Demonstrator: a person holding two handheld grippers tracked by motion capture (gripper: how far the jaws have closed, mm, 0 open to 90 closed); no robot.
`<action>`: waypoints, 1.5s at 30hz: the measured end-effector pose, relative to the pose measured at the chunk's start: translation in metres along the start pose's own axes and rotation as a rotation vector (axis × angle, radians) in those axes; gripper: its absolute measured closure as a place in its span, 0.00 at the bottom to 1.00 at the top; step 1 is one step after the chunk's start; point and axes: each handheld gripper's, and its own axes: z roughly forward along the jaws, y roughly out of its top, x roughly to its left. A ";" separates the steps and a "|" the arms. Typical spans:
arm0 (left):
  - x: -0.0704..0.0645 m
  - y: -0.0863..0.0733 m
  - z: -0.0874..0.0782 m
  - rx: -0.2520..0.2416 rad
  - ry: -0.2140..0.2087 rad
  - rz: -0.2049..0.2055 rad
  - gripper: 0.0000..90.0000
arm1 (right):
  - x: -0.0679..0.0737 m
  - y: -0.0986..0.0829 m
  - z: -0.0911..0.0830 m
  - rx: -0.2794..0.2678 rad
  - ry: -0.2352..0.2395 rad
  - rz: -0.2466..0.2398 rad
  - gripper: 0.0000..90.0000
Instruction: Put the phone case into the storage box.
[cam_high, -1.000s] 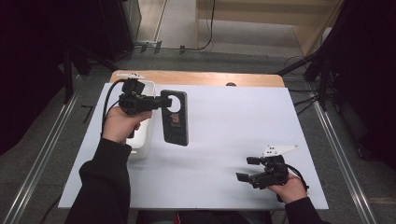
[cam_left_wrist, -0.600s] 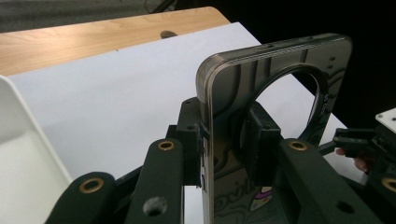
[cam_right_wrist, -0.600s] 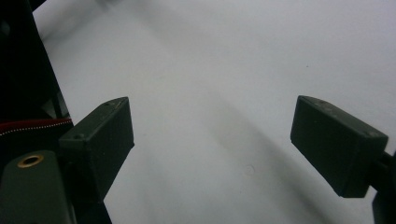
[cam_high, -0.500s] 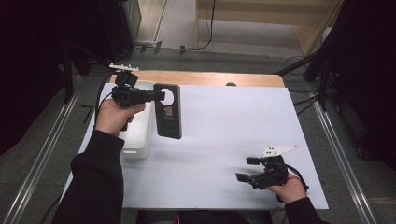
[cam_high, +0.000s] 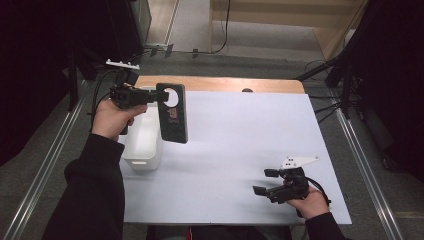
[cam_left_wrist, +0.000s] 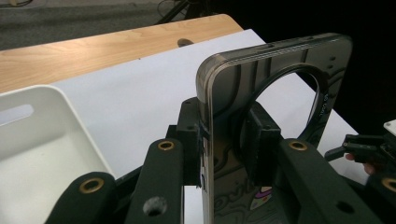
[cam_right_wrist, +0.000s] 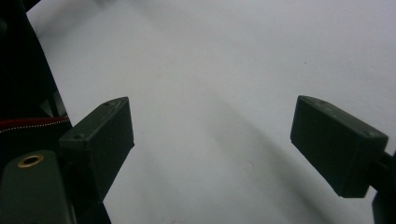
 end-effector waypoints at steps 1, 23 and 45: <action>0.001 0.001 -0.001 0.002 0.007 0.002 0.79 | 0.000 0.000 0.000 0.000 -0.001 0.000 0.14; 0.020 0.011 -0.030 -0.019 0.108 -0.009 0.79 | 0.001 0.000 0.001 0.004 -0.001 0.000 0.14; 0.042 0.011 -0.033 -0.059 0.154 -0.021 0.79 | 0.000 0.000 0.002 0.002 -0.002 -0.001 0.14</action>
